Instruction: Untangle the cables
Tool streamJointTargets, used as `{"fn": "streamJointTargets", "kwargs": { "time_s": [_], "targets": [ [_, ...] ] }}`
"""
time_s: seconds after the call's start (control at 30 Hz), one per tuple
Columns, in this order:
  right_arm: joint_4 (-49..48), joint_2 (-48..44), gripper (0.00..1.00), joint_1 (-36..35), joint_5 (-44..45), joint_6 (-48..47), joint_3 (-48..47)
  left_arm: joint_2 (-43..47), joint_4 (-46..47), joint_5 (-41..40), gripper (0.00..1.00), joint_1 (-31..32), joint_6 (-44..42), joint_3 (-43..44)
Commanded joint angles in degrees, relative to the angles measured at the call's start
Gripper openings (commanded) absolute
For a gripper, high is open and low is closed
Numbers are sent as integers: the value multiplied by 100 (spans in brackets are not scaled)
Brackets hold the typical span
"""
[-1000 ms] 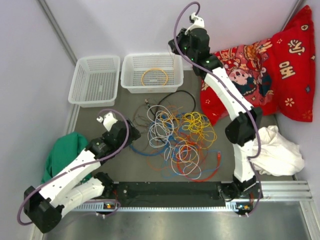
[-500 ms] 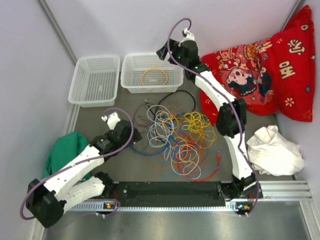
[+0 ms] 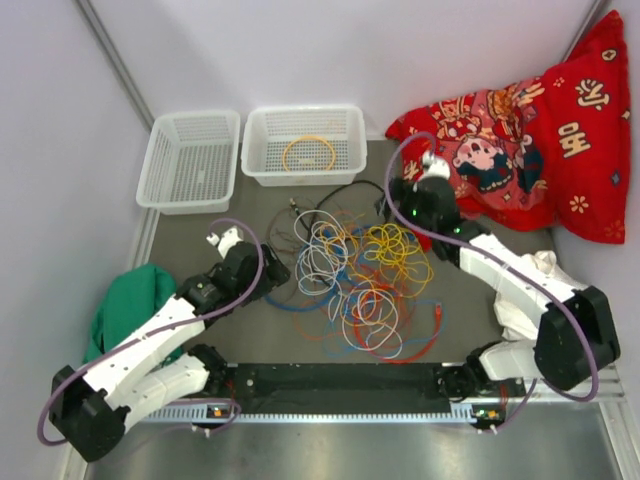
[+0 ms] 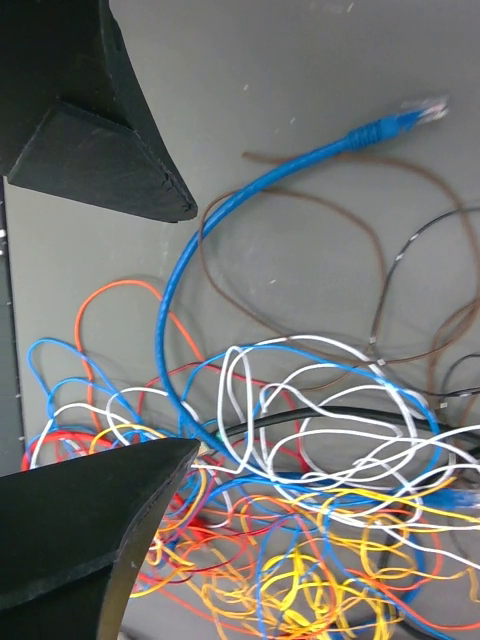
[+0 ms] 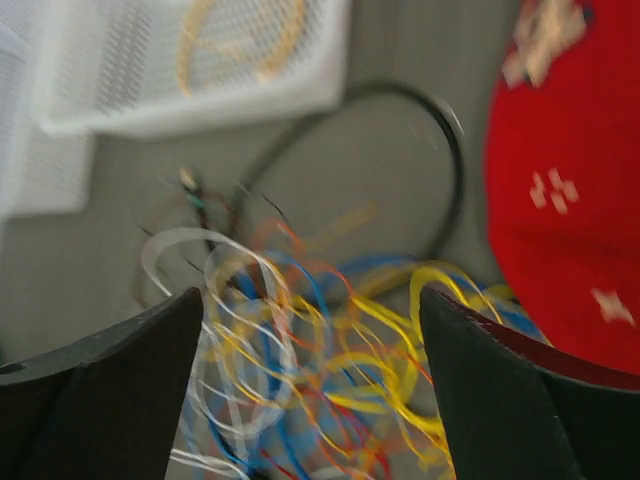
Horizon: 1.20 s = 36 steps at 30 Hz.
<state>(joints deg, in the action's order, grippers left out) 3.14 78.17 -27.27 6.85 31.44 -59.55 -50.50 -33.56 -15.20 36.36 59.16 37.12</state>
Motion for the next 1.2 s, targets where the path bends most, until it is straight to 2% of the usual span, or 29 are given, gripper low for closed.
{"fn": "streamJointTargets", "kwargs": {
  "time_s": [0.0, 0.2, 0.43, 0.53, 0.57, 0.63, 0.67, 0.7, 0.73, 0.8, 1.0, 1.17],
  "targets": [
    [302, -512, 84, -279, 317, 28, 1365, -30, 280, 360, 93, -15, 88, -21],
    [538, -646, 81, -657, 439, 134, 1815, -92, 377, 597, 93, -6, 122, -100],
    [829, 338, 80, -666, 571, 178, 1491, 110, 350, 580, 92, -6, 210, -241],
    [908, 909, 61, -657, 528, 99, 1139, 137, 289, 545, 92, -6, 210, -215],
    [917, 997, 46, -657, 502, 90, 991, 154, 280, 527, 92, -6, 219, -206],
    [821, 1095, 35, -657, 449, 29, 919, 216, 192, 475, 92, -6, 219, -188],
    [768, 1060, 23, -657, 440, 20, 919, 242, 166, 457, 92, -6, 219, -188],
    [707, 982, 16, -666, 448, 20, 936, 312, 157, 439, 92, -6, 219, -188],
    [636, 763, 0, -692, 457, -15, 962, 348, 148, 422, 93, -6, 167, -197],
    [627, 437, 0, -771, 527, -50, 945, 453, 174, 386, 93, -6, 105, -223],
    [890, -1328, 0, -1763, 686, -638, 375, 778, 481, 281, 96, -15, -272, -127],
    [1258, -2129, 0, -2519, 703, -1052, -441, 1165, 1428, 167, 97, -15, -922, 155]
  ]
}}
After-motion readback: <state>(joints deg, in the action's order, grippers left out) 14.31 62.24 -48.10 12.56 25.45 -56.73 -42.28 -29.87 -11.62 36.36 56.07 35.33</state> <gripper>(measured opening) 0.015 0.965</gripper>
